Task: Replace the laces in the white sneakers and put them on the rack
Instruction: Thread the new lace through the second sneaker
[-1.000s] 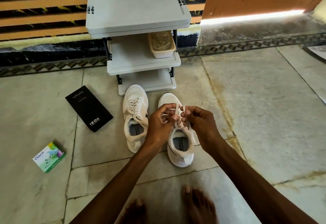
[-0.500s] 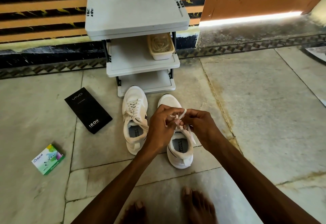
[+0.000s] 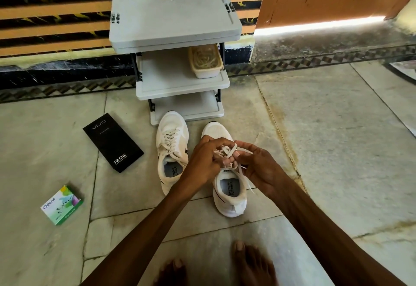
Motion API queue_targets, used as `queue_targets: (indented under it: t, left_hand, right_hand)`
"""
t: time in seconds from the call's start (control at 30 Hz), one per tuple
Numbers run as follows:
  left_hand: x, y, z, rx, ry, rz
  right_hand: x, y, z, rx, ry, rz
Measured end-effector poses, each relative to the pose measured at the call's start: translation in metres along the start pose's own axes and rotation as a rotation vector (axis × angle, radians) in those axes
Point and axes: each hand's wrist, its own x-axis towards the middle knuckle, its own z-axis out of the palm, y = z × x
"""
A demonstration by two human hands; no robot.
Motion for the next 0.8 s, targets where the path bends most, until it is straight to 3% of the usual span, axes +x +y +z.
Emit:
queue_targets:
  t: [0.5,0.8]
  left_hand:
    - [0.002,-0.003,-0.006,-0.018,-0.107,0.026]
    - [0.003,-0.006,-0.009,0.013,-0.138,0.054]
  right_hand:
    - [0.005,-0.008,0.0,-0.099,-0.038,0.057]
    - [-0.001,-0.026,0.007,-0.799,-0.032,-0.155]
